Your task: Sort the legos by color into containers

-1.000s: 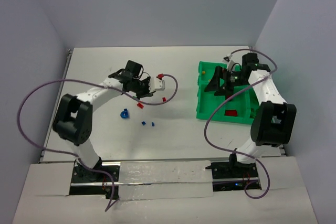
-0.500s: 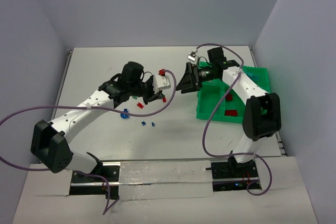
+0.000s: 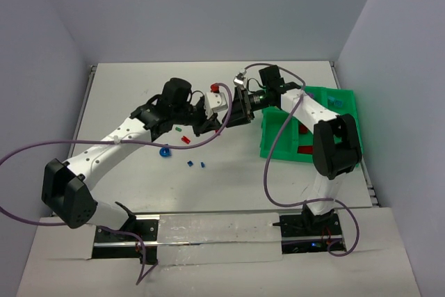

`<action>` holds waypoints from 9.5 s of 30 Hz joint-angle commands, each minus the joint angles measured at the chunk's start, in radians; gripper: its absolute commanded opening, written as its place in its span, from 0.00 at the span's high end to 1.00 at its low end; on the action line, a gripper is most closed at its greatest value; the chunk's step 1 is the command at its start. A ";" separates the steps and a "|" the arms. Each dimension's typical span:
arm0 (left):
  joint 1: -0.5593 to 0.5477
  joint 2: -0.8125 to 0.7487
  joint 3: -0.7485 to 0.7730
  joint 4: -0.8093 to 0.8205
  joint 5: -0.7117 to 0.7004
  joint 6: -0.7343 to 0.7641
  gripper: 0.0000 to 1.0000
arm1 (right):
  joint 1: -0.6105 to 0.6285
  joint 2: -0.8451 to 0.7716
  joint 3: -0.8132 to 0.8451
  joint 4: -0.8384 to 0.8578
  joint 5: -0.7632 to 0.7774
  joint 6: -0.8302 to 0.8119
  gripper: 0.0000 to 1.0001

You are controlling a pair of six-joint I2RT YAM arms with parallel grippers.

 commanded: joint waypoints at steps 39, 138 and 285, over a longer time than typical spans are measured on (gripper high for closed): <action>-0.003 0.028 0.075 0.091 0.010 -0.091 1.00 | 0.036 0.036 0.027 0.036 -0.188 0.000 0.87; 0.361 0.338 -0.042 0.045 -0.448 -0.324 0.26 | -0.566 -0.289 0.026 -0.417 0.970 -0.590 0.00; 0.404 0.179 -0.285 1.128 0.623 -1.880 0.02 | 0.286 -0.279 0.079 0.153 0.522 -0.541 1.00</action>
